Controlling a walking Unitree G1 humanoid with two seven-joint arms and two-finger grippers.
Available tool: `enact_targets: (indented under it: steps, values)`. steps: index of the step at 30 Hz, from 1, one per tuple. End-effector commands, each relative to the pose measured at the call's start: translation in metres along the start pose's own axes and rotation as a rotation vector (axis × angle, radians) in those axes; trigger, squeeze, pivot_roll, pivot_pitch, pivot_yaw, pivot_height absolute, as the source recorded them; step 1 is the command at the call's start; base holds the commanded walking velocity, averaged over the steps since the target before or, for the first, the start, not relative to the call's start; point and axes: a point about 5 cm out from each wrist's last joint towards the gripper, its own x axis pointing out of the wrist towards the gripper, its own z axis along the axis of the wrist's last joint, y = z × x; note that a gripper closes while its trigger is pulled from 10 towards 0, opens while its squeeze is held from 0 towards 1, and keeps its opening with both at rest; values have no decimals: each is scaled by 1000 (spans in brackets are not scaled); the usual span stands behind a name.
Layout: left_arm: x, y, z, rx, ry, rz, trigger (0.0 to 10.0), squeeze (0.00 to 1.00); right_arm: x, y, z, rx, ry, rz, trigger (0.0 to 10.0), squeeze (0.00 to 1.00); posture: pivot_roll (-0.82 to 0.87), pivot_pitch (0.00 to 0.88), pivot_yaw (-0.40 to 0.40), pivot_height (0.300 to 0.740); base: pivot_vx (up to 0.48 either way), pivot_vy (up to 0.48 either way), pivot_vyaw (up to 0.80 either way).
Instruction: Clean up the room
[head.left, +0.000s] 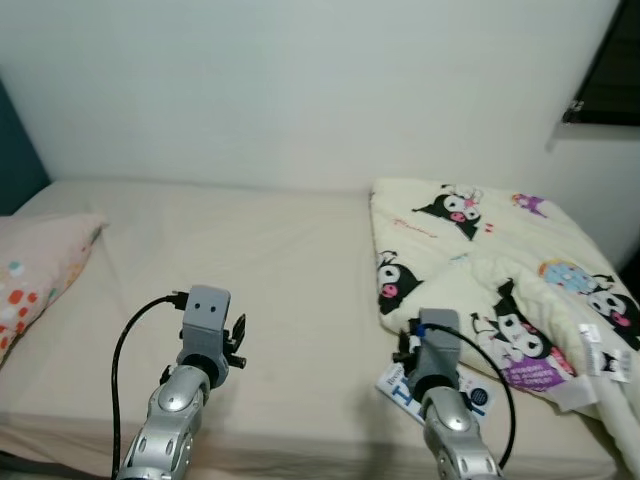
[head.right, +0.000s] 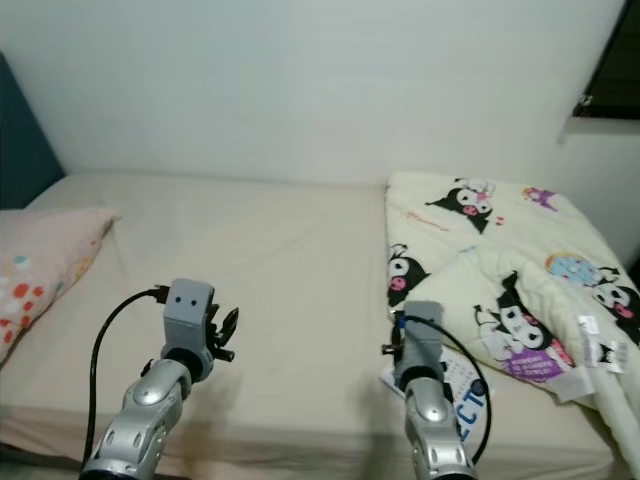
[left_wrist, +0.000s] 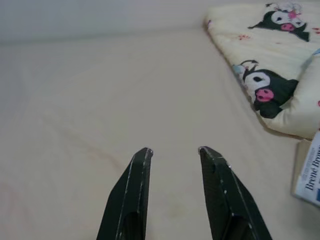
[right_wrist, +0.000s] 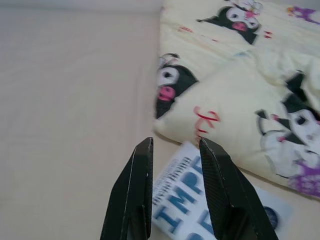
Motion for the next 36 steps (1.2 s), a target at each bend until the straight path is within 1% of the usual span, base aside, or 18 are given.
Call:
enact_targets:
  steps: [1, 14, 15, 16, 19, 25, 27, 36]
  values:
    - [0, 1, -2, 6, 12, -5, 10000, 0, -1, 3, -3, 11, 13, 5, 10000, 0, 84, 0, -58, 740, 0, -330, 0]
    - [0, 1, -1, 5, 16, -10, 10000, 0, -3, 3, -4, 14, 14, 1, 10000, 0, 83, 1, -50, 740, 0, -348, 0]
    - [0, 1, -3, -12, 37, -8, 10000, 0, -3, 3, -4, 14, 14, 0, 10000, 0, 83, 2, -50, 740, 0, 0, 0]
    - [0, 1, -3, -12, 37, -8, 10000, 0, -3, 3, -4, 14, 14, 0, 10000, 0, 83, 2, -50, 740, 0, 0, 0]
    - [2, 1, -5, -32, 66, -10, 10000, 0, -3, 3, -5, 16, 15, -3, 10000, 0, 86, 3, -48, 740, 0, 460, 0]
    - [3, 1, -4, -24, 60, -13, 10000, 0, -3, 4, -5, 19, 16, -6, 10000, 0, 88, 5, -45, 740, 0, 465, 0]
    - [3, 2, -2, -10, 42, -6, 10000, 0, -3, 4, -5, 21, 15, -6, 10000, 0, 89, 7, -44, 740, 0, 0, 0]
    - [3, 2, 0, 11, 42, 16, 10000, 0, -4, 4, -5, 23, 15, -5, 10000, 0, 91, 13, -43, 740, 0, 0, 0]
